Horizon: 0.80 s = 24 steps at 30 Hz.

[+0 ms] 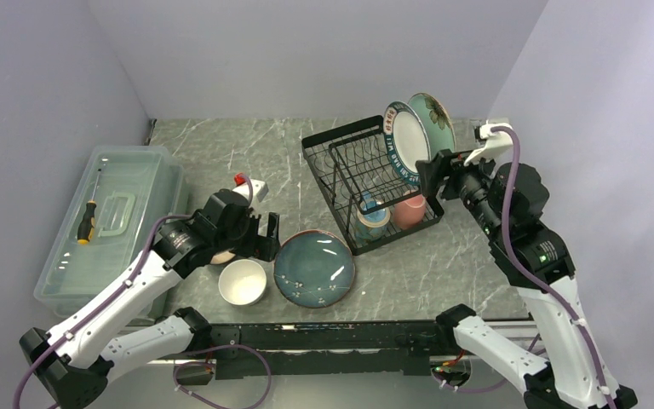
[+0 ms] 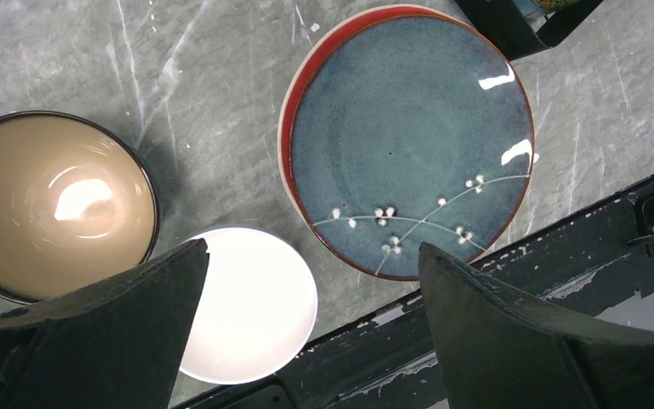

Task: Load the mixed dishes into the dish rack
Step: Insert the plate into the dish rack.

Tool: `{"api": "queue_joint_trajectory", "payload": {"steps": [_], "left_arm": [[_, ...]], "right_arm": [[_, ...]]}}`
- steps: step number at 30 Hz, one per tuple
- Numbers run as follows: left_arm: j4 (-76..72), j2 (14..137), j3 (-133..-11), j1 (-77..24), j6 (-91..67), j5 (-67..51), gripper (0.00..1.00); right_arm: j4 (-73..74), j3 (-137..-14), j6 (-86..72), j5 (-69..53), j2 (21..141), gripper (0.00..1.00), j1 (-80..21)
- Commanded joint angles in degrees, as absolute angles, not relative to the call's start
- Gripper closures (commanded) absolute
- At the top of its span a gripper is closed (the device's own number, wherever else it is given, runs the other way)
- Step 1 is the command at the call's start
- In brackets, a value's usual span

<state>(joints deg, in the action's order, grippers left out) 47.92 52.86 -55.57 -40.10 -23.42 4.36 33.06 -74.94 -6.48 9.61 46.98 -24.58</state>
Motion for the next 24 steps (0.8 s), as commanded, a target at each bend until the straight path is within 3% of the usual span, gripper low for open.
{"api": "queue_joint_trajectory", "payload": {"steps": [1, 8, 13, 24], "left_arm": [[46.4, 53.9, -55.1, -40.1, -24.0, 2.2, 0.01], [46.1, 58.5, -56.0, -40.1, -27.8, -0.6, 0.01], [44.6, 61.9, -54.8, -40.2, -31.7, -0.2, 0.06], [39.5, 70.7, -52.3, -40.1, -35.1, 2.6, 0.42]], "right_arm": [[41.9, -75.2, -14.5, 2.9, 43.9, 0.26, -24.7], [49.7, -69.1, -21.2, -1.9, 39.4, 0.29, -24.7], [47.9, -59.7, -25.2, -6.0, 34.3, 0.31, -24.7], [37.7, -40.9, -34.9, -14.1, 30.1, 0.36, -24.7]]}}
